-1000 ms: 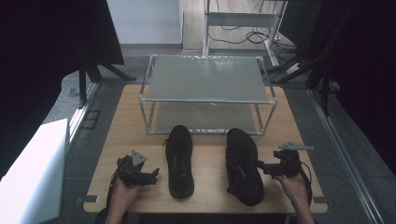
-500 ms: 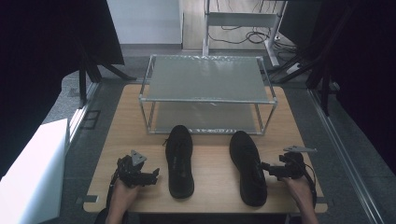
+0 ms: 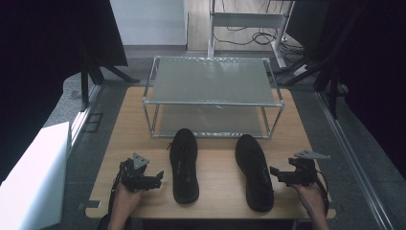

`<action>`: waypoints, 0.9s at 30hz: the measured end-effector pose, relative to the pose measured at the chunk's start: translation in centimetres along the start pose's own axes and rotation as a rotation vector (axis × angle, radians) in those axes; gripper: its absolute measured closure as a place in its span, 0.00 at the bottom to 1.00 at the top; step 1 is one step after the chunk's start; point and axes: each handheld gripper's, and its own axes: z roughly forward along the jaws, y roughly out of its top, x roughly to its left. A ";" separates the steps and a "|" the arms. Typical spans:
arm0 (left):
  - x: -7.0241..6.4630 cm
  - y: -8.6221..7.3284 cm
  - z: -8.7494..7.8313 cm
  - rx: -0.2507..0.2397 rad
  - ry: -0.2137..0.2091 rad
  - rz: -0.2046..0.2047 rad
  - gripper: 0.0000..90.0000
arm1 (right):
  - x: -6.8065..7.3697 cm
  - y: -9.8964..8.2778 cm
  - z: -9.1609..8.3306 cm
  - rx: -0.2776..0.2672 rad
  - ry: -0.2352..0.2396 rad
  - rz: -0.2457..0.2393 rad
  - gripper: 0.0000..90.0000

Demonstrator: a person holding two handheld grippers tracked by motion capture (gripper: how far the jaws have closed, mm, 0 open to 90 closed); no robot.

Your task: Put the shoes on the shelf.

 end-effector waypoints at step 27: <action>-5.2 6.4 -0.5 -0.056 -0.107 0.015 0.00 | 4.6 0.9 0.2 0.038 0.119 -0.064 0.06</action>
